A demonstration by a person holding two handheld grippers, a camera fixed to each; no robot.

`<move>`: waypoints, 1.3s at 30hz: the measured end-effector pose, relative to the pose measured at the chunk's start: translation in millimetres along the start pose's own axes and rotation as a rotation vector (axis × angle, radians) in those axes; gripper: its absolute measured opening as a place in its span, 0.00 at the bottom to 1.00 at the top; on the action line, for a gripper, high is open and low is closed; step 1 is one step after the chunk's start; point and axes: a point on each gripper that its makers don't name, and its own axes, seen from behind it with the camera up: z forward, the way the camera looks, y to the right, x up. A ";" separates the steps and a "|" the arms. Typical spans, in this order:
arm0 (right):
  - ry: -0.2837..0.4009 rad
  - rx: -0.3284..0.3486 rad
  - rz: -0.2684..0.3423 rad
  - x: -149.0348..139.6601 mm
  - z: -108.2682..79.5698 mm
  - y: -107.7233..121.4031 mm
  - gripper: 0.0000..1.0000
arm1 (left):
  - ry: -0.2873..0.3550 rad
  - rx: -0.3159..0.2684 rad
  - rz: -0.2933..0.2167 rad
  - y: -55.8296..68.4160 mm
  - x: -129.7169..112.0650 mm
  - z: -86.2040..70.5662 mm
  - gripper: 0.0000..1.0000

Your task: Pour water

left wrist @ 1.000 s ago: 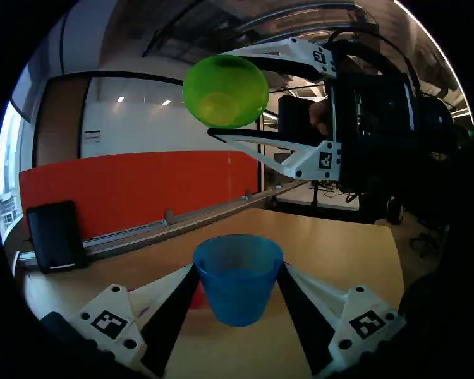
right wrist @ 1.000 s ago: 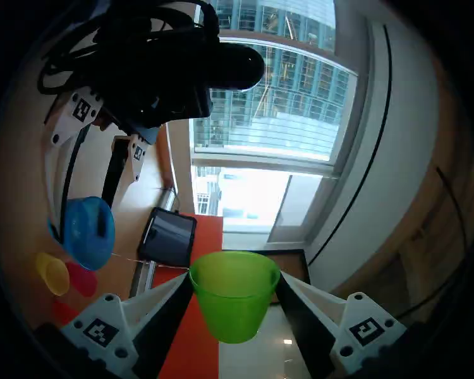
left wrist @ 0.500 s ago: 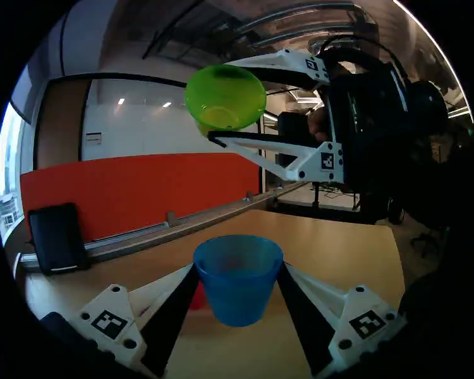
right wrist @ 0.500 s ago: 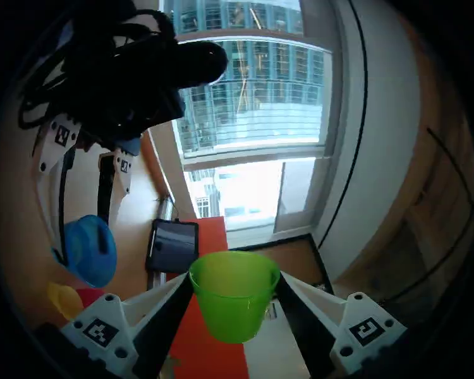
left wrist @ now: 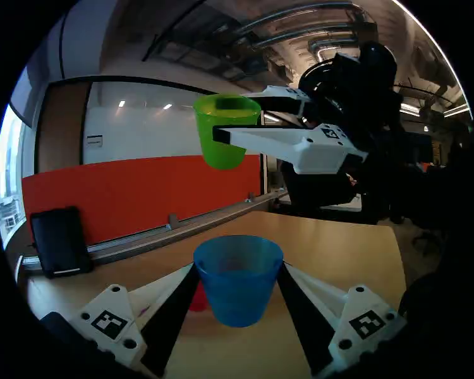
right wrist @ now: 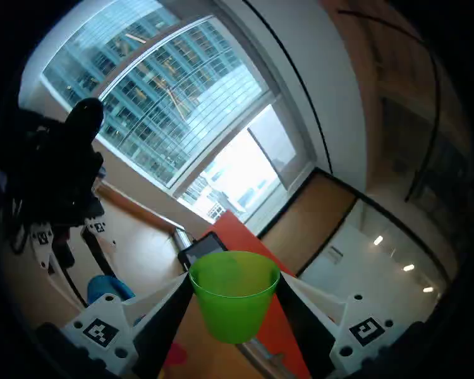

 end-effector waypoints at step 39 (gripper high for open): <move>-0.095 0.004 0.640 -51.5 -48.8 3.6 0.92 | 0.002 0.090 0.028 -33.2 8.3 -25.2 0.85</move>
